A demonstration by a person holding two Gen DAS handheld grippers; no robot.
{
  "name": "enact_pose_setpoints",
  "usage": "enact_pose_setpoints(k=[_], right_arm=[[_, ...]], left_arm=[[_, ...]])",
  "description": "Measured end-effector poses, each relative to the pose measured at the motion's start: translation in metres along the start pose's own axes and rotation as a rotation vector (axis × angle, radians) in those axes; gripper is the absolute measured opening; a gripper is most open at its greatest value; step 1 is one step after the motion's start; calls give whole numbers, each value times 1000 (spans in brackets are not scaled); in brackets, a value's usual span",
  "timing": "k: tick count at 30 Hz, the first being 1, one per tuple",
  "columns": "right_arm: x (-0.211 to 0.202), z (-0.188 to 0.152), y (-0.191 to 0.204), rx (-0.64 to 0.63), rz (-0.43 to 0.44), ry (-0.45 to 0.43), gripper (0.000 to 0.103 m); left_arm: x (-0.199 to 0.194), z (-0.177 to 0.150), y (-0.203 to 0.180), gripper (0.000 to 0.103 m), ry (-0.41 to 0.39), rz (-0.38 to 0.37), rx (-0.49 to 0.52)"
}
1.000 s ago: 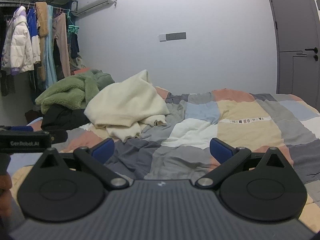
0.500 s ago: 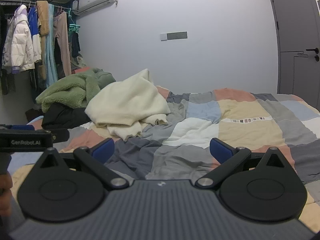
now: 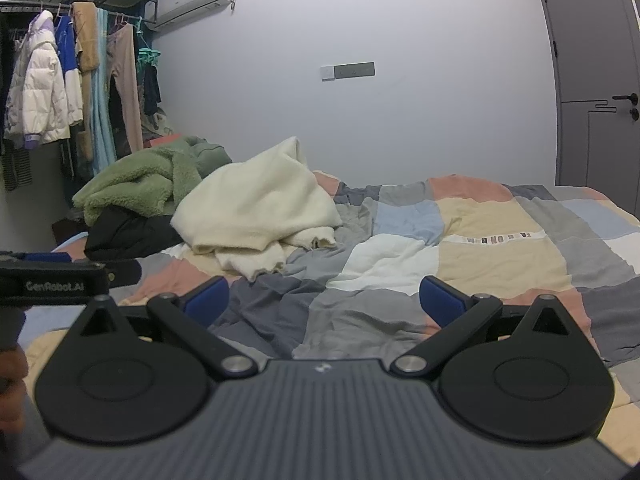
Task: Fold large clothes
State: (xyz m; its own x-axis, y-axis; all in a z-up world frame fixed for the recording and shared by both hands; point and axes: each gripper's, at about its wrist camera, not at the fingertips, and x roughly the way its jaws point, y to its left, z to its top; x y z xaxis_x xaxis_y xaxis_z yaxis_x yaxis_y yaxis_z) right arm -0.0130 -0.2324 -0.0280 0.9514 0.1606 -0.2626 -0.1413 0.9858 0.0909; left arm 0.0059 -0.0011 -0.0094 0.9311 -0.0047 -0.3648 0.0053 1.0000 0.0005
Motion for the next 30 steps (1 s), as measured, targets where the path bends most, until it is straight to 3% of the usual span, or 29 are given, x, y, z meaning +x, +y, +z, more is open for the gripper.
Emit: enact_pose_setpoints(k=[13, 30], right_arm=[[8, 0, 7, 19, 47, 12, 103], [56, 27, 19, 41, 65, 28, 103]], left_arm=[[12, 8, 1, 103, -13, -8, -7], [69, 46, 13, 103, -32, -49, -1]])
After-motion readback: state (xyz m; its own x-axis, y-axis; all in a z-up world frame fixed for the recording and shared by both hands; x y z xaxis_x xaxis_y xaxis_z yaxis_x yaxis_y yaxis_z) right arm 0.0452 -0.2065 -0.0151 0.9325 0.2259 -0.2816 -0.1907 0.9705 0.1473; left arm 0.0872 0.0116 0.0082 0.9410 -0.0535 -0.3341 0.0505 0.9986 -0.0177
